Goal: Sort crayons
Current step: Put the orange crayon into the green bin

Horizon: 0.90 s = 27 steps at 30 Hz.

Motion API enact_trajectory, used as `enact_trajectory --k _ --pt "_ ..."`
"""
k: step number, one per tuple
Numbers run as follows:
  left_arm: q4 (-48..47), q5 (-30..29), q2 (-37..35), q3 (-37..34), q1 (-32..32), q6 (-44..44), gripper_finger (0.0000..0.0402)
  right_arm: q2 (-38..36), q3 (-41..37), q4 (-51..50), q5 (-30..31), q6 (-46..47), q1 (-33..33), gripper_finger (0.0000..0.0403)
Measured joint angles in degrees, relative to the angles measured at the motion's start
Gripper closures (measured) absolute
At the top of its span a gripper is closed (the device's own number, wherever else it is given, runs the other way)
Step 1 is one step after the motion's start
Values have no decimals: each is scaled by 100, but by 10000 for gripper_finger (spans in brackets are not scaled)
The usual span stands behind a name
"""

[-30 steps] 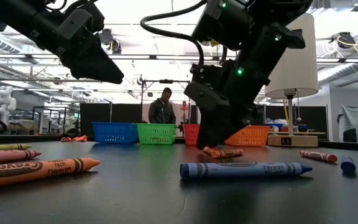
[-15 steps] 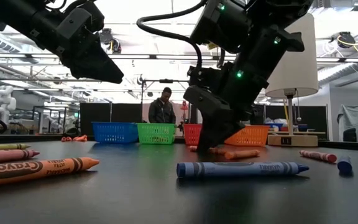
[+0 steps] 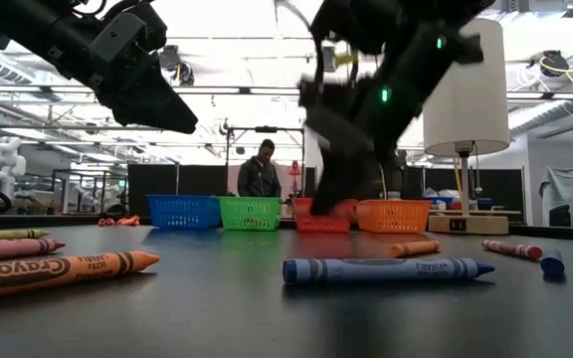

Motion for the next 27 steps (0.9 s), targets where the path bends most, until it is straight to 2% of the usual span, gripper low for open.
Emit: enact_trajectory --k 9,17,27 --pt "2 0 0 0 0 -7 228 -1053 4 35 67 -1069 318 400" --pt "17 0 0 0 -2 -7 228 -1776 4 22 83 -3168 773 399" --pt "58 -2 0 0 -2 -2 228 -2035 13 -524 70 -5013 804 399"
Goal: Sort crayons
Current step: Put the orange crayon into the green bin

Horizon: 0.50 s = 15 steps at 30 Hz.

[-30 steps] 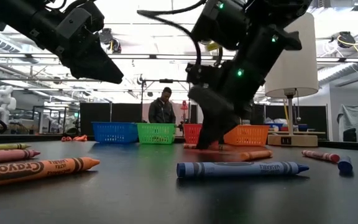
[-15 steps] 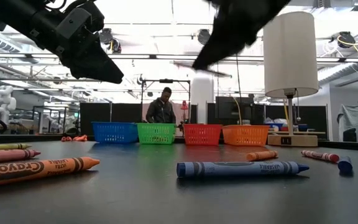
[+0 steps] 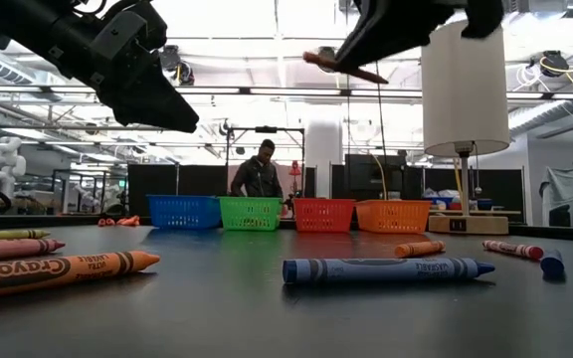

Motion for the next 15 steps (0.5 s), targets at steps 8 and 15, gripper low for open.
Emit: enact_trajectory --k 8,15 --pt "1 -195 0 0 22 136 228 0 0 -102 91 -1497 -4 399" --pt "155 -216 0 2 26 830 228 0 0 -98 723 -2231 -7 399"
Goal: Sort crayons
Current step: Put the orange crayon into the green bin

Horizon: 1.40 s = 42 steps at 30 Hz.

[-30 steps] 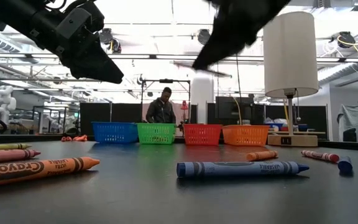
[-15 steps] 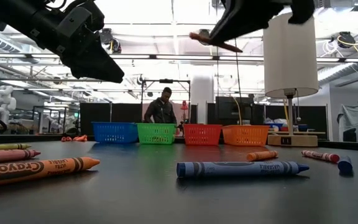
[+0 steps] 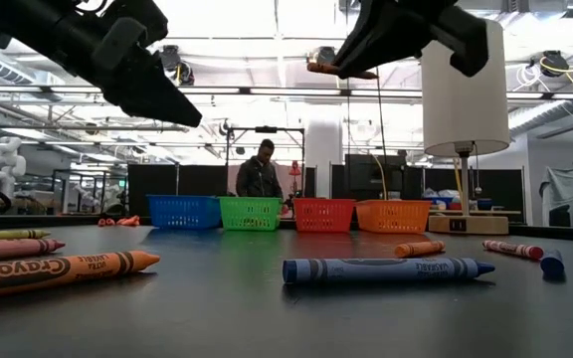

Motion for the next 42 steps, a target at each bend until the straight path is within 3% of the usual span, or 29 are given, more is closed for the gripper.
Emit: enact_trajectory --k 21,25,31,42 --pt "-45 0 0 1 -7 75 228 0 0 -1 25 -24 0 399" --pt "-45 2 0 1 -7 75 228 -1 0 0 -37 443 -1 399" --pt "-43 2 0 1 -7 73 228 -2 0 155 -595 1730 -113 399" --pt "-41 13 0 1 -7 73 228 65 2 1130 -589 3885 -681 399"
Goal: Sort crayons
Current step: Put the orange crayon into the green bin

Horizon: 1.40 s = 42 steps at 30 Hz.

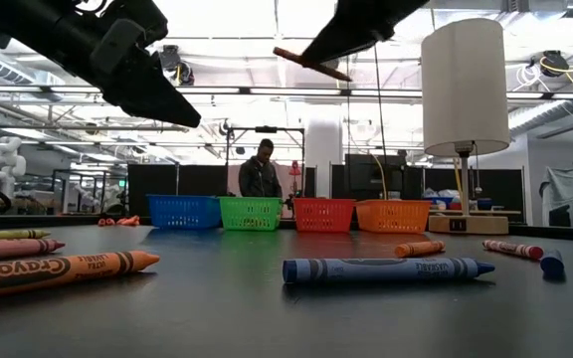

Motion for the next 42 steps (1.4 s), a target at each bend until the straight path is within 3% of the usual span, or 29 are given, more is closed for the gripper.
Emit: enact_trajectory --k 18,31,36,42 --pt "-30 68 4 4 -15 -153 228 1854 0 4017 4 1760 -1931 399" --pt "-45 81 4 4 -15 -151 228 2840 0 5209 -13 3742 -3040 399" --pt "-45 81 2 4 -15 -153 228 3110 0 5828 11 3760 -3079 399" --pt "-43 81 2 4 -15 -151 228 3117 1 5818 176 3707 -3076 399"
